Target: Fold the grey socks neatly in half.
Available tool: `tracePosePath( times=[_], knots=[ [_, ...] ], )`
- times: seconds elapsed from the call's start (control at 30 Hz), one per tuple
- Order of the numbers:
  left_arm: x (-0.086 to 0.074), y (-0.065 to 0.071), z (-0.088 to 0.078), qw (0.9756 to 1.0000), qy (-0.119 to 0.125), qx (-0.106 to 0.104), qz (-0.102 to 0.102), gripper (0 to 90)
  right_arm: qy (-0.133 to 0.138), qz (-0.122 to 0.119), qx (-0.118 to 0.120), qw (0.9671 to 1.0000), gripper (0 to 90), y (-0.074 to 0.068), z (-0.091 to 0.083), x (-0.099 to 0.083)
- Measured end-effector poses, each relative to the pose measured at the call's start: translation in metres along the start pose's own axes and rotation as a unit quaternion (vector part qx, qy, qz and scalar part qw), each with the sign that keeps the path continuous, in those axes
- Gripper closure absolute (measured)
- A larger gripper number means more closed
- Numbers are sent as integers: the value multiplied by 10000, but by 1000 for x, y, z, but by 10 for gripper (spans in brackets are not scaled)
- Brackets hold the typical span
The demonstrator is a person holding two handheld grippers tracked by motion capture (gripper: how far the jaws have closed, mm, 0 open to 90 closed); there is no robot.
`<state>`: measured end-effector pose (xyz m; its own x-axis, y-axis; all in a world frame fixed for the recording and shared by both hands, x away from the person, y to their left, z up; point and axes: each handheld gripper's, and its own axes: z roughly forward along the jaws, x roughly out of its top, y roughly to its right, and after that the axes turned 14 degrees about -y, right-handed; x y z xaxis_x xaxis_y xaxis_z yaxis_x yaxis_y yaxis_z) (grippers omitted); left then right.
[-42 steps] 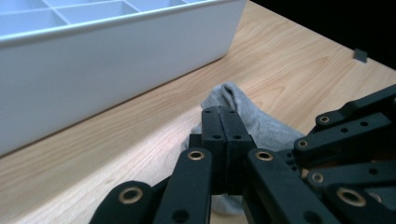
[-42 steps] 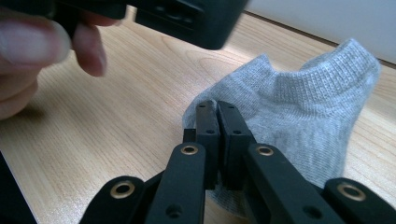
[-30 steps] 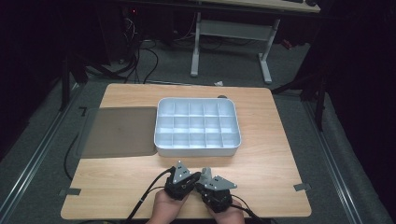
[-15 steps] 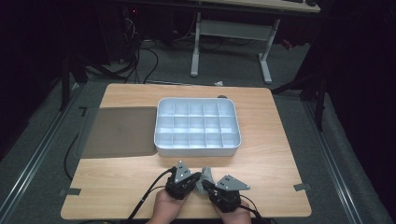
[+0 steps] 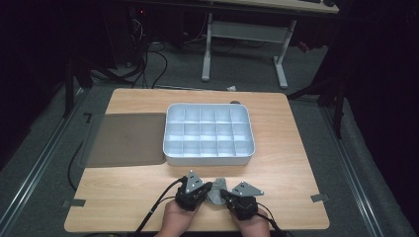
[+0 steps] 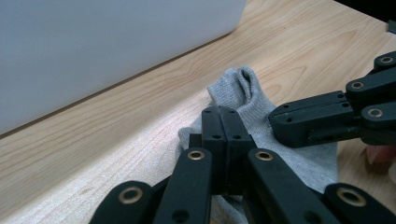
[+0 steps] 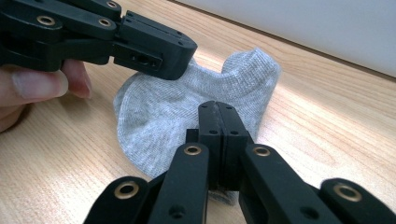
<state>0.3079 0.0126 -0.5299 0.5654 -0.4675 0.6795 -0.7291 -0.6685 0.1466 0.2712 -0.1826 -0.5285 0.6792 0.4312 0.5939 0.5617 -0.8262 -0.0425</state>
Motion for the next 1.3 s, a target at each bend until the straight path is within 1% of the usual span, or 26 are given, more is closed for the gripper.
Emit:
tracePosePath(
  times=[0.03,0.1,0.13,0.17,0.2,0.23,0.27,0.3,0.37,0.43,0.47,0.53,0.57,0.6,0.7,0.83,0.87,0.9,0.93,1.0,1.1,1.2,1.3],
  knots=[
    [0,0,-1,10000,29,20,-30,897,9,-2,9,10000,900,0,0,0],
    [2,2,-8,9998,149,6,-100,803,20,-46,33,10000,900,2,0,-1],
    [3,4,-12,9996,222,-45,-144,768,12,-59,38,10000,900,2,0,-1],
    [4,6,-14,9995,270,-102,-162,764,1,-91,56,9999,900,3,0,-1],
    [4,6,-14,9995,270,-102,-162,760,1,-91,56,9999,900,3,0,-1],
    [5,12,-15,9991,272,-286,-170,752,-41,-119,137,9998,900,6,0,0],
    [5,14,-13,9987,220,-414,-213,747,-36,-147,166,9997,900,7,0,0],
    [4,17,-11,9986,119,-471,-193,746,-32,-161,173,9997,900,9,0,0],
    [2,20,-6,9994,-33,-332,-58,755,-17,-159,204,9997,900,11,0,-1],
    [-1,21,-2,9998,-147,-168,-7,788,3,-144,198,9997,900,13,-1,-3],
    [-2,21,-2,9998,-198,-58,53,806,1,-132,189,9997,900,13,-1,-3],
    [-4,23,-2,9995,-220,134,155,834,2,-155,178,9997,900,13,-1,-3],
    [-4,23,-2,9995,-220,134,155,839,2,-156,184,9997,900,13,-1,-3],
    [-5,24,-4,9993,-240,232,168,843,7,-152,200,9997,900,13,-1,-3],
    [-6,25,-8,9990,-199,333,206,859,15,-144,234,9996,897,13,-2,-3],
    [-7,25,-7,9989,-236,358,191,895,69,-164,312,9994,863,13,-3,-3],
    [-8,25,-5,9986,-291,389,202,900,183,-47,364,9992,821,14,-9,-3],
    [-8,25,-5,9986,-291,389,202,900,183,-47,364,9992,821,14,-9,-3],
    [-9,24,-3,9984,-317,410,231,900,260,115,364,9989,778,17,-14,-4],
    [-10,24,-3,9984,-310,413,218,900,295,286,357,9985,727,20,-18,-6],
    [-10,24,-3,9986,-316,380,208,900,204,493,450,9976,651,22,-15,-7],
    [-11,24,-4,9986,-319,384,194,900,67,554,581,9967,576,19,-10,-7],
    [-13,23,-5,9988,-313,358,145,900,-59,658,602,9960,548,18,-6,-8]
  ],
)
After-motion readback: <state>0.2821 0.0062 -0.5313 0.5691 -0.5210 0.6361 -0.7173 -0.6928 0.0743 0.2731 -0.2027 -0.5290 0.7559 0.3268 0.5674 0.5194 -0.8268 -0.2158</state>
